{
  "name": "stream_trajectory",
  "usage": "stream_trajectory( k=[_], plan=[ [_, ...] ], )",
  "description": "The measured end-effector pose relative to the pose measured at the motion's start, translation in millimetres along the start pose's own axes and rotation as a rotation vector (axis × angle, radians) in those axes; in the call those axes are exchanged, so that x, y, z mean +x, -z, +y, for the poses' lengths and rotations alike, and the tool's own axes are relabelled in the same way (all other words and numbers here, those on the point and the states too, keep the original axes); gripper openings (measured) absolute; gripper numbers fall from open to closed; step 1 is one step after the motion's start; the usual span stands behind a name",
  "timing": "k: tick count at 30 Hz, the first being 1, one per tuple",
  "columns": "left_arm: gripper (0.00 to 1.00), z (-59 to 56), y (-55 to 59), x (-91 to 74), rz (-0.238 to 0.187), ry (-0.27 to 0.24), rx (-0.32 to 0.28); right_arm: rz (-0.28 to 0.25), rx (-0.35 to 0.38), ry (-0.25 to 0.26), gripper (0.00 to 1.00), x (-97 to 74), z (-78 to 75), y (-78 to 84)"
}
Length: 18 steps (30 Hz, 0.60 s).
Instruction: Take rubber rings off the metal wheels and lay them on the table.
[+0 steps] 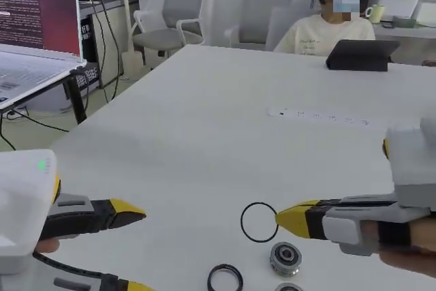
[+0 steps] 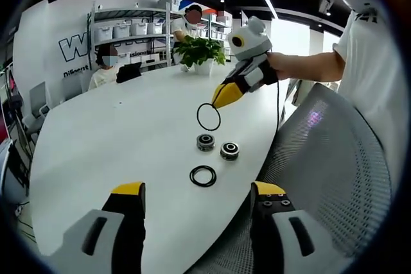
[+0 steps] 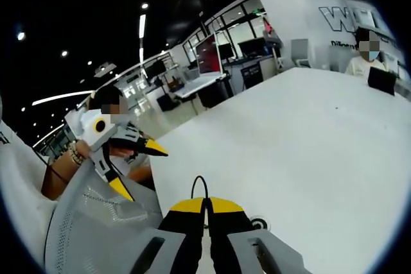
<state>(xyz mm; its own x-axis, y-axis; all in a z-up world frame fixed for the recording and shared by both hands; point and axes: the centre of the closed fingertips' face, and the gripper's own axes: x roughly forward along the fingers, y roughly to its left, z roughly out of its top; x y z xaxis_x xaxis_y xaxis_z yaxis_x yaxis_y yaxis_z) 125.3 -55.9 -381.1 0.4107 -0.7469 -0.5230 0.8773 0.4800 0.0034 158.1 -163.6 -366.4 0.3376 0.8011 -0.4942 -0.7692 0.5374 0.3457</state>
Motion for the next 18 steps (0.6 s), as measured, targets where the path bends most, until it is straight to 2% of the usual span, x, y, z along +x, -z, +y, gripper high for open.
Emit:
stream_trajectory(
  k=[6,9,13,18],
  plan=[
    [0.64,-1.2,-6.6,-4.1,-0.026,-0.013,0.003,0.065,-0.017,-0.010,0.00,16.2,8.0,11.7],
    [0.63,-2.9,-8.3,-4.5,-0.023,-0.015,0.011,0.106,-0.037,-0.033,0.00,27.6,15.9,18.9],
    [0.63,-6.1,-12.7,-2.3,-0.025,-0.012,0.023,0.192,-0.064,-0.022,0.00,45.8,11.5,37.1],
    [0.63,-11.1,-14.3,0.5,-0.020,-0.002,0.032,0.242,-0.080,-0.028,0.00,60.8,14.0,52.5]
  ],
)
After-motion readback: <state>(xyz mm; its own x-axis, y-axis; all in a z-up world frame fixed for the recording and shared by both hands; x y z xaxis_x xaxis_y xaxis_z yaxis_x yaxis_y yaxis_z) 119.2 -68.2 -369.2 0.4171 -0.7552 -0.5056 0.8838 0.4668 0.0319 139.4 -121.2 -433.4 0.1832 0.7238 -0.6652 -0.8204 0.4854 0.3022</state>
